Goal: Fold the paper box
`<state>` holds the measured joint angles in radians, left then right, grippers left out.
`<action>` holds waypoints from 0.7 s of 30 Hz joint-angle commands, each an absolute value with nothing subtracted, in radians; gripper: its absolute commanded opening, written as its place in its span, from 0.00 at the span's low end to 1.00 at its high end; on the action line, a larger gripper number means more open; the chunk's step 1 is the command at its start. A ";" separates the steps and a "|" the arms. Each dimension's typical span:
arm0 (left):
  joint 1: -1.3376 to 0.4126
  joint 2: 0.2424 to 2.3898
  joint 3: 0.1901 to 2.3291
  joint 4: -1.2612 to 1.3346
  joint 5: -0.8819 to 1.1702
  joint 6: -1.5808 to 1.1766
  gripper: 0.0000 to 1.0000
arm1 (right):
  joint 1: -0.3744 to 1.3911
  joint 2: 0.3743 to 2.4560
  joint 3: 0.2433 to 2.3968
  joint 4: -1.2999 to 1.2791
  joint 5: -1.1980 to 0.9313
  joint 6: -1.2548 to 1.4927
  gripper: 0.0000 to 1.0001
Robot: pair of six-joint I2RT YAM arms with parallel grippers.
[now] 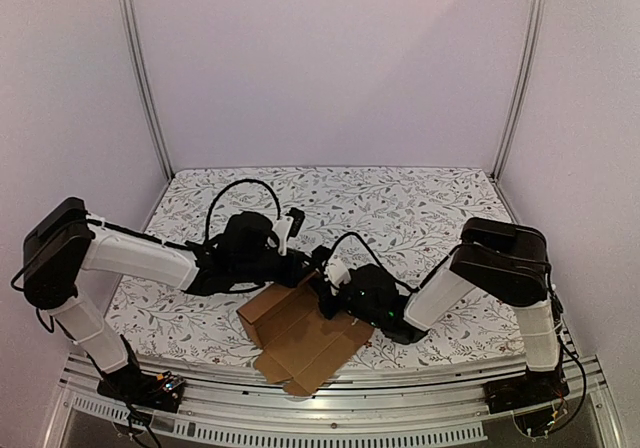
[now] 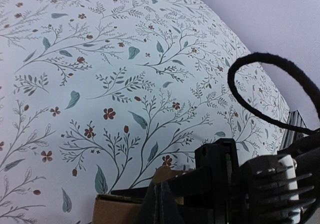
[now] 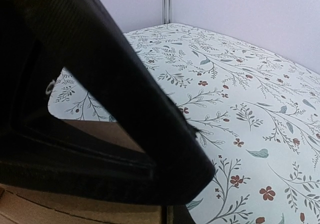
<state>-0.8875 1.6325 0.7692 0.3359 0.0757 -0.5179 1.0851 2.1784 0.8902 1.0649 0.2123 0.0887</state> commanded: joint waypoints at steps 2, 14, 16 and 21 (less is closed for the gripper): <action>-0.920 1.667 0.742 0.296 0.061 -0.537 0.00 | 1.077 2.222 0.886 1.050 0.242 0.117 0.13; -0.930 1.663 0.713 0.313 0.046 -0.569 0.00 | 1.077 2.253 0.884 1.106 0.294 0.167 0.19; -0.930 1.659 0.712 0.312 0.044 -0.568 0.00 | 1.078 2.255 0.889 1.114 0.301 0.172 0.19; -0.931 1.658 0.710 0.313 0.044 -0.571 0.00 | 1.077 2.261 0.899 1.137 0.323 0.182 0.18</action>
